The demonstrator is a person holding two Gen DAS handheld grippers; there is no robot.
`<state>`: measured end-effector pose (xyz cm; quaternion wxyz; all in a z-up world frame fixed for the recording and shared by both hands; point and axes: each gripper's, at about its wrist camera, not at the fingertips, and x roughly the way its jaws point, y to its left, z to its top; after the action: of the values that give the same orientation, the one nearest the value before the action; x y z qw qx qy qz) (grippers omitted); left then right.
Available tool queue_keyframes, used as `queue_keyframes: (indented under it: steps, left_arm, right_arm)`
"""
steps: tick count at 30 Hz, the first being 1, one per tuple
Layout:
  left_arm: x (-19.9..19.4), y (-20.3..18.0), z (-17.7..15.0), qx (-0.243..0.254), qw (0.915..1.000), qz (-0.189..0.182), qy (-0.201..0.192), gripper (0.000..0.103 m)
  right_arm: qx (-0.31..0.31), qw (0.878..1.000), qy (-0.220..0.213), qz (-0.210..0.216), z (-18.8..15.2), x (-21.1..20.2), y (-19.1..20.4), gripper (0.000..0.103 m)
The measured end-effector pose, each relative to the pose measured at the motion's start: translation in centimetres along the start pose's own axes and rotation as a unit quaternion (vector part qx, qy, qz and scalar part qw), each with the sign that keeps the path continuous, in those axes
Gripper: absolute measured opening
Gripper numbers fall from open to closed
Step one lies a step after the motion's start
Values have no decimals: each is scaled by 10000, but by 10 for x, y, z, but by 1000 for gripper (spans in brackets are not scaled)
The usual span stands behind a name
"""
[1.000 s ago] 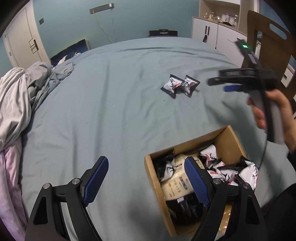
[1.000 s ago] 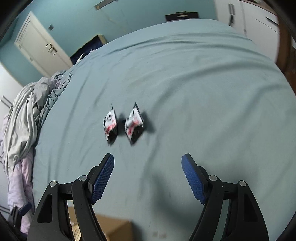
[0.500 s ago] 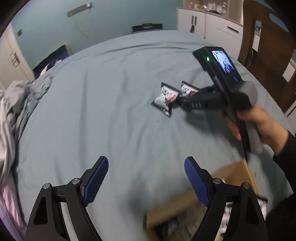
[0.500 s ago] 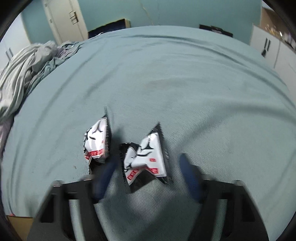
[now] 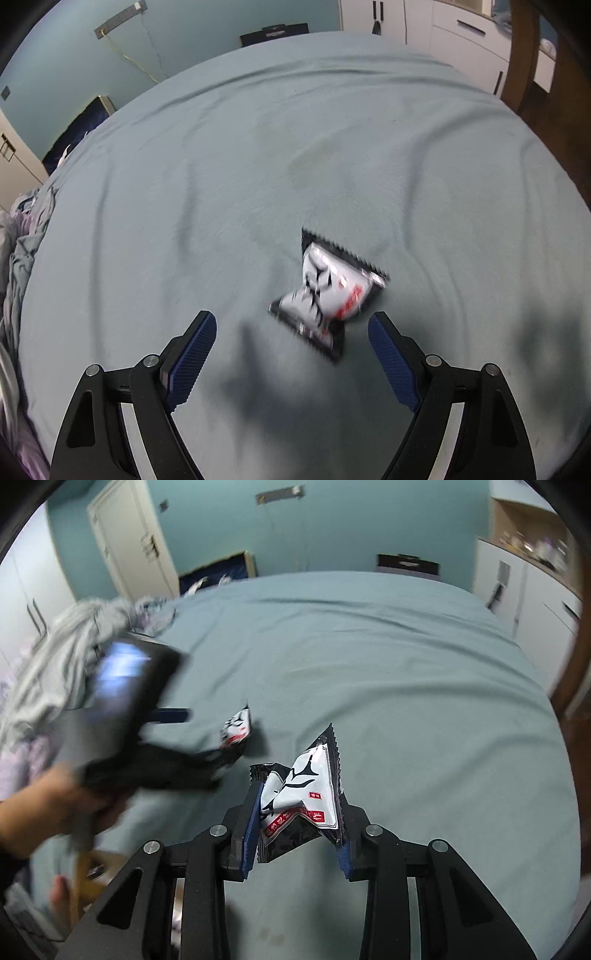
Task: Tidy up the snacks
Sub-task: 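Grasp a white deer packet with the right gripper while the left grasps the other, then lower both white packets into the box and open both grippers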
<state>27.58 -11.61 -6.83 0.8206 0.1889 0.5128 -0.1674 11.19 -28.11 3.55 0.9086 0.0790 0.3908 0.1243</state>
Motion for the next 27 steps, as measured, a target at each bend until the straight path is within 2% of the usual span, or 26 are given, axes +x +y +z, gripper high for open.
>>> queue_keyframes:
  steps: [3, 5, 7, 8, 10, 12, 14, 19, 21, 25, 27]
  left_arm:
    - [15, 1, 9, -108, 9998, -18, 136, 85]
    - [24, 1, 12, -176, 9994, -60, 283, 79]
    - [27, 3, 10, -279, 9985, -271, 384, 53]
    - [24, 4, 9, -358, 9981, -333, 381, 45]
    - [12, 7, 4, -487, 9976, -182, 464, 38]
    - [-7, 13, -4, -639, 9969, -137, 441, 38]
    - [-42, 22, -18, -763, 9968, -77, 204, 38]
    - [-122, 43, -60, -948, 9951, -120, -236, 37]
    - [-155, 47, -83, -993, 9943, -66, -373, 37]
    - [-195, 52, -134, -1192, 9922, -3, -375, 37]
    - [-201, 39, -149, -1263, 9915, 5, -298, 37]
  right_arm:
    - [479, 9984, -178, 253, -43, -41, 1, 33]
    - [918, 9946, -149, 467, -73, -56, 3, 33]
    - [1342, 9884, -103, 703, -103, -63, 8, 33]
    - [1421, 9869, -64, 758, -111, -63, 12, 33]
    - [1398, 9868, 75, 814, -119, -59, 23, 33]
    - [1156, 9910, 76, 663, -118, -56, 33, 33]
    - [798, 9957, 63, 461, -110, -49, 47, 33]
    - [615, 9970, -27, 461, -97, -43, 57, 33]
    - [590, 9974, -114, 399, -103, -51, 57, 33]
    - [702, 9962, -219, 474, -113, -65, 57, 33]
    - [719, 9958, -280, 486, -119, -70, 57, 33]
